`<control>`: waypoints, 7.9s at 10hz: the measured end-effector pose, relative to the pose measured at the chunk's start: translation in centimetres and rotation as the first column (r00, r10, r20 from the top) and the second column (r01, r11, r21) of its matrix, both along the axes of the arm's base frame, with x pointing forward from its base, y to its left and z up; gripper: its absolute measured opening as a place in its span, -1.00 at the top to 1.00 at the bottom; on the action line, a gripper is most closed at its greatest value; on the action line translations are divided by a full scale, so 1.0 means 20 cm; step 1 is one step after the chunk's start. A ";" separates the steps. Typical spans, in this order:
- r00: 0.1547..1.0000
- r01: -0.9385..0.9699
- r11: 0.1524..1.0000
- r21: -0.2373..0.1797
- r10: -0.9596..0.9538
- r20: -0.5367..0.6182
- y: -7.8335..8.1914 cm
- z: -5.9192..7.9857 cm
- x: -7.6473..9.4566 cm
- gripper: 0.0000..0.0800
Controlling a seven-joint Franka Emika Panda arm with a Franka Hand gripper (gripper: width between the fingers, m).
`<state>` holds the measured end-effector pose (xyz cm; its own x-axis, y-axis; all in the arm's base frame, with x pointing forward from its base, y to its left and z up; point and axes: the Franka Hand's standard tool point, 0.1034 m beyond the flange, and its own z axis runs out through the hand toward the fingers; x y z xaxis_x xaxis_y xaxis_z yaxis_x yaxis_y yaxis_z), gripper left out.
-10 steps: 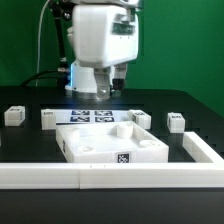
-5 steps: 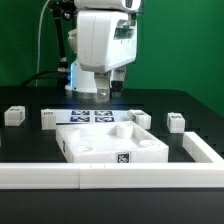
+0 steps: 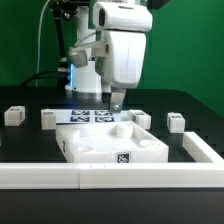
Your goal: Assemble one leg
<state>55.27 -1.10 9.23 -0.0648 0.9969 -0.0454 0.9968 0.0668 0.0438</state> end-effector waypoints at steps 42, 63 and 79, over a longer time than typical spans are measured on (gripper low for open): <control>0.990 0.082 0.995 0.049 -0.076 -0.123 0.20 -0.40 -0.37 0.83; 0.952 0.300 0.953 0.028 -0.297 -0.079 0.43 -0.21 -0.38 -0.62; -0.110 0.993 -0.113 0.018 -0.985 -0.134 0.73 -0.27 -0.63 -0.62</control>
Offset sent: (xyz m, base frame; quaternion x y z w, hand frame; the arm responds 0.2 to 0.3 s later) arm 0.0000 0.0000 0.0000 0.0000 0.0000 0.0000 1.0000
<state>42.63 13.46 3.82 0.9989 -0.0433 -0.0180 -0.0447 -0.9951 -0.0885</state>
